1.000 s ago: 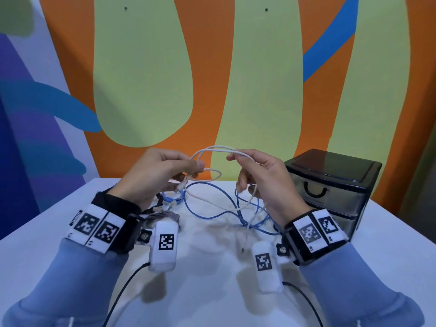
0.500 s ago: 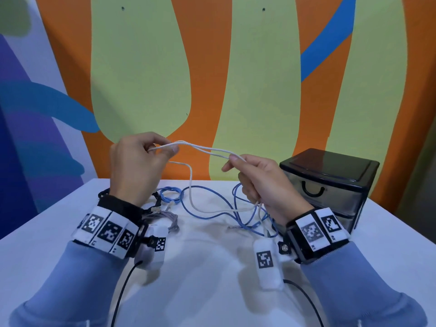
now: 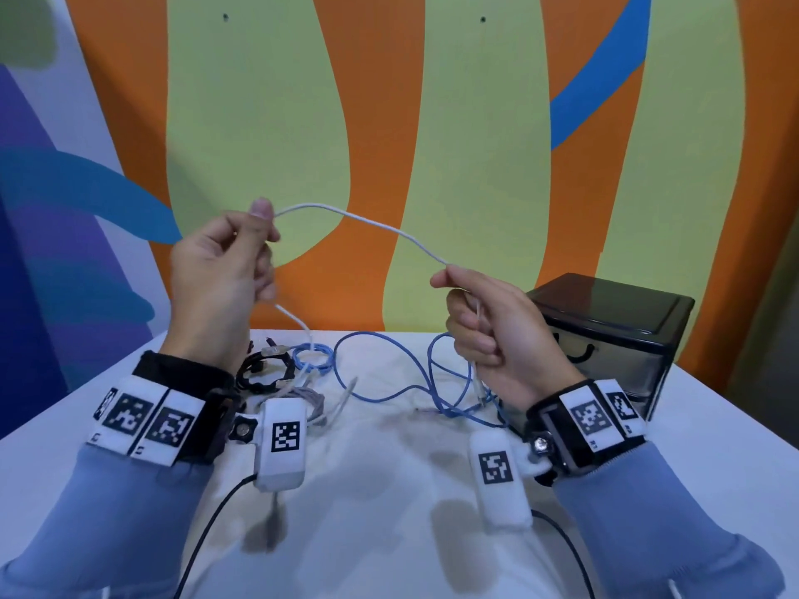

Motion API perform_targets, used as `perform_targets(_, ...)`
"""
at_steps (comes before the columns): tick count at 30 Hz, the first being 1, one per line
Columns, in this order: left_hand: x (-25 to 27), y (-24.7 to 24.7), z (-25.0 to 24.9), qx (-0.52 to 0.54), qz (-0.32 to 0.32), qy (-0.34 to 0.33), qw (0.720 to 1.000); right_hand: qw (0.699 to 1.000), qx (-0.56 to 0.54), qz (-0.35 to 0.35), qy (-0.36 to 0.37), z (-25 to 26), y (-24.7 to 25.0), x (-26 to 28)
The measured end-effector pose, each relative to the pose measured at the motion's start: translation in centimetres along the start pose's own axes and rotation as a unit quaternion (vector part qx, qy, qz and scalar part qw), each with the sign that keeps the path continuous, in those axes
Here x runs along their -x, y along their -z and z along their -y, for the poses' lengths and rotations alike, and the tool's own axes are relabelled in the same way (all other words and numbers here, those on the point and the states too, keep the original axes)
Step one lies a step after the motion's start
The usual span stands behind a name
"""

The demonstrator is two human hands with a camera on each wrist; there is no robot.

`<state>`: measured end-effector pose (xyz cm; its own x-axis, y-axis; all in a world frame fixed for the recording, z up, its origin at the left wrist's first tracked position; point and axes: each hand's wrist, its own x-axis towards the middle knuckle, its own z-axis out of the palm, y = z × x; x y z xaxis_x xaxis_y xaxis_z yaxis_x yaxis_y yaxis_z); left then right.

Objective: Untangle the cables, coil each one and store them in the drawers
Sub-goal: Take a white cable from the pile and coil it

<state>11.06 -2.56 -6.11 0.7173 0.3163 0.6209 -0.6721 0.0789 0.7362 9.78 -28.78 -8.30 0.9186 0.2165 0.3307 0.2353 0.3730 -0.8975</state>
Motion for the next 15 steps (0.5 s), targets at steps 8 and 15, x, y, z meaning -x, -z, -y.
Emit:
perform_targets(8,0.2,-0.2,0.3,-0.087,0.062,-0.027,0.994,0.995,0.021,0.065,-0.07,-0.4,-0.8,0.2)
perform_targets(15,0.8,-0.5,0.3,-0.197,0.069,-0.092,0.974,0.993,-0.033,0.091,-0.072,-0.5,-1.1,0.2)
